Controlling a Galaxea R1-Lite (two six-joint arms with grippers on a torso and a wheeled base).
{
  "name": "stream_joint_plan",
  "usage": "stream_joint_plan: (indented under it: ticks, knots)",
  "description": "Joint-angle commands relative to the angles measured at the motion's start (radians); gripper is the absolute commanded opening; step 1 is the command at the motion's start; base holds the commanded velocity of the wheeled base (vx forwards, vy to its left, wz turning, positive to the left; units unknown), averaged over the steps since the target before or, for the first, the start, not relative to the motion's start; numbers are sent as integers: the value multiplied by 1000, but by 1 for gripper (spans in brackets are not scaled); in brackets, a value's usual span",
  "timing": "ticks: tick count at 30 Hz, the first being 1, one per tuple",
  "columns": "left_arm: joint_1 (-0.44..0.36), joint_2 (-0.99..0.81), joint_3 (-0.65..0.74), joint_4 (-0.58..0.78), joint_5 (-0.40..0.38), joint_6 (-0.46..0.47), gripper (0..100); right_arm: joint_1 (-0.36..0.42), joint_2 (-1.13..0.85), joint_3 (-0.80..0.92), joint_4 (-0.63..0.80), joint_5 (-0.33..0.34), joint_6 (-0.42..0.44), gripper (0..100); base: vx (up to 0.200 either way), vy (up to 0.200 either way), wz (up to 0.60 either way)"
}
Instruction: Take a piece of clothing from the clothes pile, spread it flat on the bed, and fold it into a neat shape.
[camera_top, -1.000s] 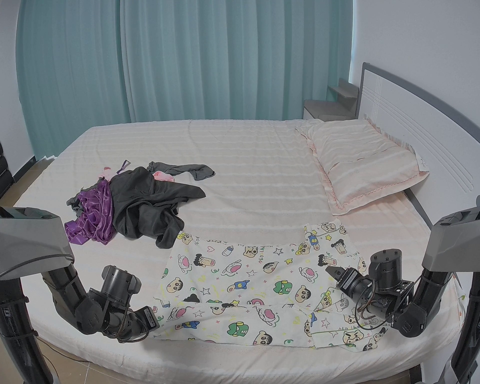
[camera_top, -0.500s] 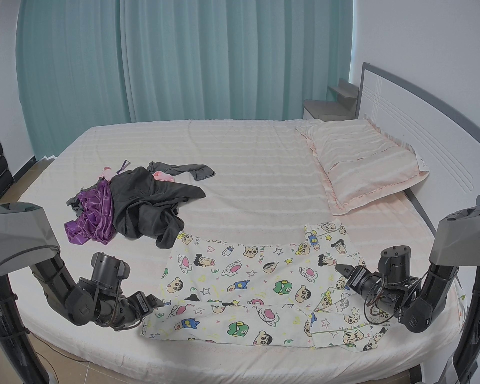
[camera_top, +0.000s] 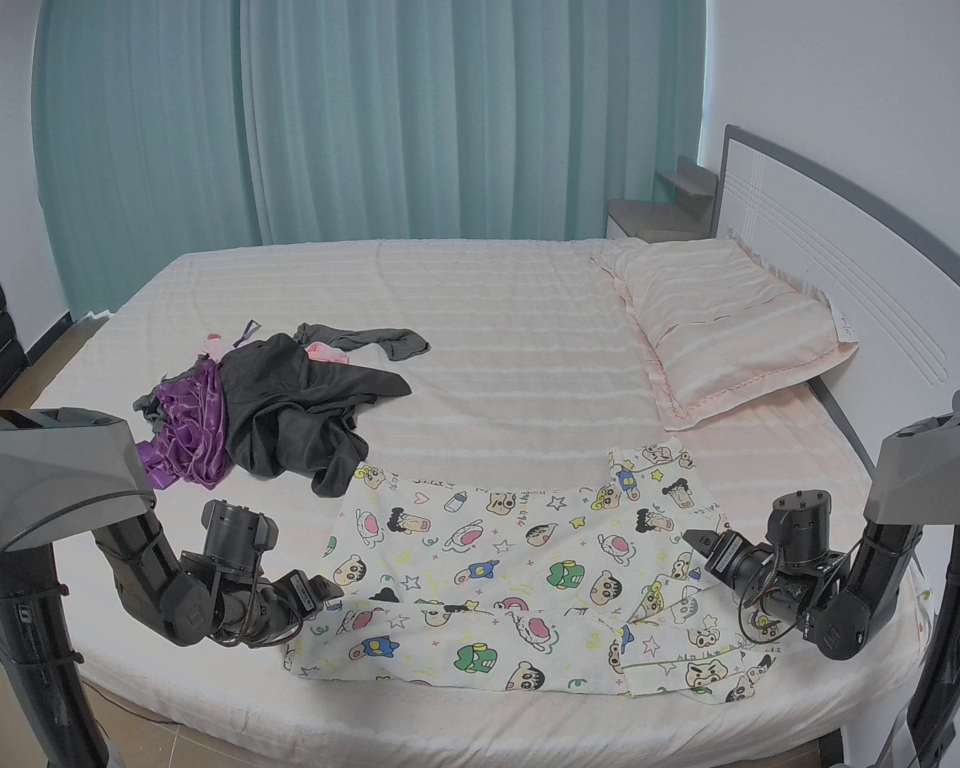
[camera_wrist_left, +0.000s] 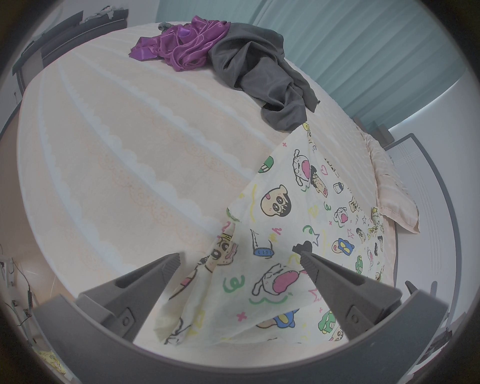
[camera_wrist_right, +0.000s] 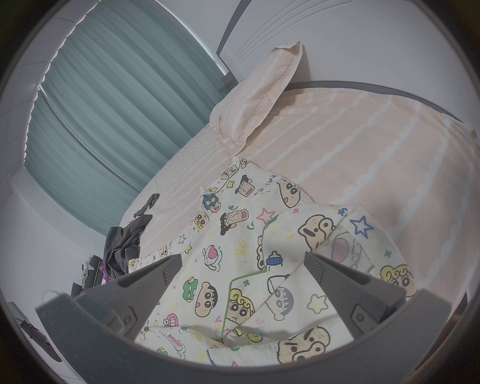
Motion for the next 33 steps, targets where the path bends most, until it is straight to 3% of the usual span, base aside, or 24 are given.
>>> stream_joint_plan:
  ticks: [1,15,16,22,30,33]
  knots:
    - [-13,33,-6,-6,-1,1,100,-4,6,1,0,1,1,100,0,0,0]
    - [-48,78,-11,-87,18,21,100,-15,-5,3,0,3,1,100,0,0,0]
    - [-50,81,-11,-87,26,21,0,-22,-6,3,0,3,-1,100,0,0,0]
    - [-62,98,-22,-92,65,21,0,-70,-38,33,0,17,-75,100,0,0,0]
    - [-65,108,-12,-136,98,10,0,-179,-34,185,0,196,-322,100,0,0,0]
    - [-64,107,-6,-170,107,-10,0,-200,-31,214,0,234,-362,100,0,0,0]
